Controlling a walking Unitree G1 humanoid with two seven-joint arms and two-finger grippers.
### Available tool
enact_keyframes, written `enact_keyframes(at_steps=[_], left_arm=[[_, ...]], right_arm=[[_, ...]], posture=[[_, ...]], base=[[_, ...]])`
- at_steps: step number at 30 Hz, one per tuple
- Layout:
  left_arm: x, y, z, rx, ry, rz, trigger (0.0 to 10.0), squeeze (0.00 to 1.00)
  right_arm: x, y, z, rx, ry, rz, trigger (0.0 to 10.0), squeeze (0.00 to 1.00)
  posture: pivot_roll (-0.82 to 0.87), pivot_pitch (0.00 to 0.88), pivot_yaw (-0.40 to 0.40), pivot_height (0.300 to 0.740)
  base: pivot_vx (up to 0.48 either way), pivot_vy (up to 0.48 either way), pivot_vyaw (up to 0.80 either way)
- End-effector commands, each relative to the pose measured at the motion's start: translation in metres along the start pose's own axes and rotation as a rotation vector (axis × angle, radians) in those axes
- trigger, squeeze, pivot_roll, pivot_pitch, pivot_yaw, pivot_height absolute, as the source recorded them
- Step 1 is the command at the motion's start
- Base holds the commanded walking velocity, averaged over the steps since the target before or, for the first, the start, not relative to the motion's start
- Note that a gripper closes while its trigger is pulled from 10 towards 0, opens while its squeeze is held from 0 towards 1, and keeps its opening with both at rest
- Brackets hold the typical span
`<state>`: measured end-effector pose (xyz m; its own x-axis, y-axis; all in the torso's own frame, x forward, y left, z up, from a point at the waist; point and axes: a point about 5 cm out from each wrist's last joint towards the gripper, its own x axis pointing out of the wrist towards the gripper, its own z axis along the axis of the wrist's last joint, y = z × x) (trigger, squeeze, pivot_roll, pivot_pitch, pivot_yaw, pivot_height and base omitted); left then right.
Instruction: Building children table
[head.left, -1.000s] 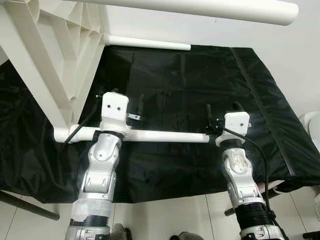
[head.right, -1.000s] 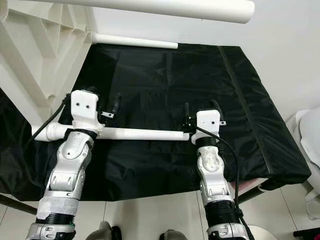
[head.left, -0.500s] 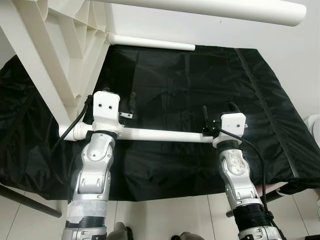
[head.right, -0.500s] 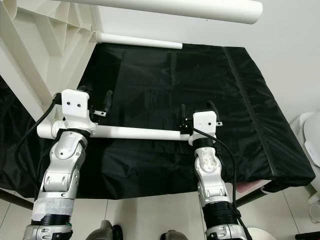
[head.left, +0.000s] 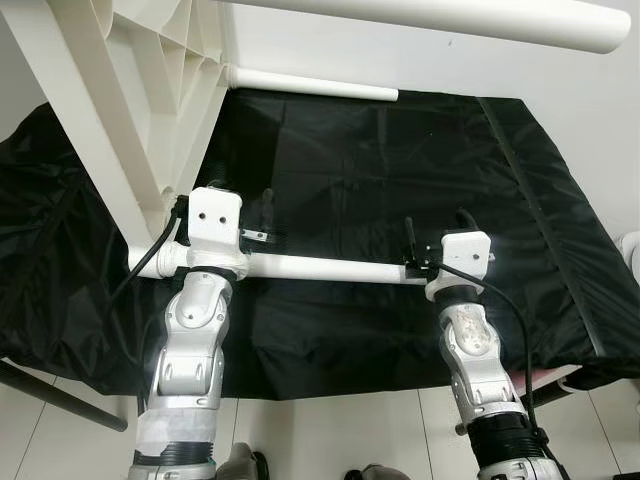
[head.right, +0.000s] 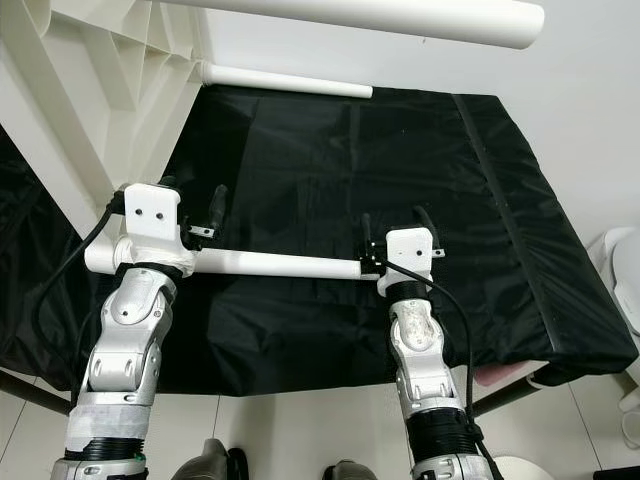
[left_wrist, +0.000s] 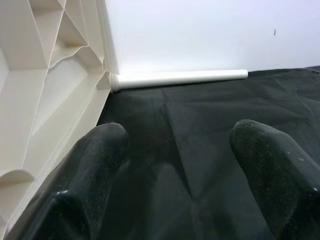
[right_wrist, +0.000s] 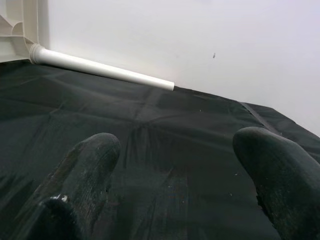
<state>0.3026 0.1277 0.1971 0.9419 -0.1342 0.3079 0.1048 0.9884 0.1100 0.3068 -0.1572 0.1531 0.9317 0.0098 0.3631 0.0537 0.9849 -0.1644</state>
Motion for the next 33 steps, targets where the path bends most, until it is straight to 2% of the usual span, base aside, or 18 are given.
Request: enact_keyframes(at_steps=[1, 11, 15, 25, 27, 33], left_arm=[[-0.005, 0.005, -0.004, 0.0, 0.028, 0.087, 10.0, 0.0], [-0.013, 0.005, -0.008, 0.009, 0.054, 0.077, 10.0, 0.0], [-0.016, 0.0, -0.009, 0.013, 0.05, 0.045, 10.0, 0.0], [-0.028, -0.024, -0.013, 0.05, 0.072, -0.152, 10.0, 0.0], [-0.028, -0.024, -0.013, 0.05, 0.072, -0.152, 10.0, 0.0], [-0.042, -0.03, -0.021, 0.058, 0.12, -0.243, 10.0, 0.0]], right_arm=[[-0.002, 0.002, 0.0, -0.013, -0.002, 0.018, 10.0, 0.0], [-0.006, 0.002, -0.003, -0.022, 0.005, 0.025, 10.0, 0.0], [-0.007, 0.002, -0.003, -0.024, 0.006, 0.027, 10.0, 0.0], [-0.009, 0.004, -0.005, -0.026, 0.013, 0.036, 10.0, 0.0], [-0.009, 0.004, -0.005, -0.026, 0.013, 0.036, 10.0, 0.0], [-0.011, 0.003, -0.008, -0.015, 0.029, 0.036, 10.0, 0.0]], posture=[[-0.04, 0.091, -0.003, 0.74], [-0.04, 0.089, -0.006, 0.74], [-0.04, 0.085, -0.006, 0.74], [-0.03, 0.08, -0.007, 0.74], [-0.03, 0.08, -0.007, 0.74], [-0.03, 0.081, -0.008, 0.74]], base=[[0.0, 0.409, 0.0], [0.0, 0.422, 0.0], [0.0, 0.377, 0.0], [0.0, 0.0, 0.0], [0.0, 0.0, 0.0], [0.0, 0.0, 0.0]])
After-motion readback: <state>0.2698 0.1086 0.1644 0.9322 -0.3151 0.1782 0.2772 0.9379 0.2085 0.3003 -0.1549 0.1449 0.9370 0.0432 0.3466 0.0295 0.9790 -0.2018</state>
